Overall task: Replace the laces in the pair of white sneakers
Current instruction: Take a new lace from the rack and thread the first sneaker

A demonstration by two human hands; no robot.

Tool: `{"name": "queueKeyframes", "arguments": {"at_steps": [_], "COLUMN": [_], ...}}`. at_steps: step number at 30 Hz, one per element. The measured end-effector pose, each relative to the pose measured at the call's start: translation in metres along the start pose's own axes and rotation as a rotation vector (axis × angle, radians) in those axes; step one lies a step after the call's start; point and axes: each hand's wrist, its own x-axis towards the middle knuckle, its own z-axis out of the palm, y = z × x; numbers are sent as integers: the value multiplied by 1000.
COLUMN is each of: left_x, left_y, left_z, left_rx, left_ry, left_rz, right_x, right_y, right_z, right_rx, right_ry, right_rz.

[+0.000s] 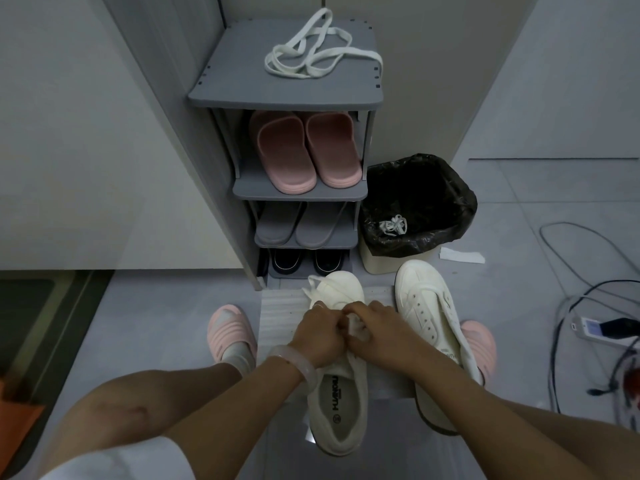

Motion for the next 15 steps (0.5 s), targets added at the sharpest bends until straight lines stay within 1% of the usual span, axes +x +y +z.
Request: {"name": "queueKeyframes", "arguments": {"at_steps": [3,5,6,9,11,12,13,14,15], "left_x": [-4,-8,-8,-6,-8,-11,-15,-17,-17], "left_y": [-2,0,-1,-12,-15,-13,-9,-4,0], "left_z": [-4,-15,-26,-70,-86,-87,-84,-78,-71], "left_rx": [-138,-283,-382,-791,-1116,-1282,-1440,-1544,-1577], "left_ry": [27,39,63,217,273,246,186,112,46], "left_rz": [-2,-31,-73,-277,-315,-306,-285,-262,-249], "right_x": [3,6,7,13,14,14,14,12,10], "right_y": [2,2,1,0,1,1,1,1,1], "right_z": [0,3,5,7,8,8,9,10,10], "right_rx": [-24,-5,1,65,107,119,126,126,119], "right_ry": [-32,-47,-54,-80,-90,-87,-80,-70,-53], "right_rz": [59,104,124,166,176,176,172,170,167]}}
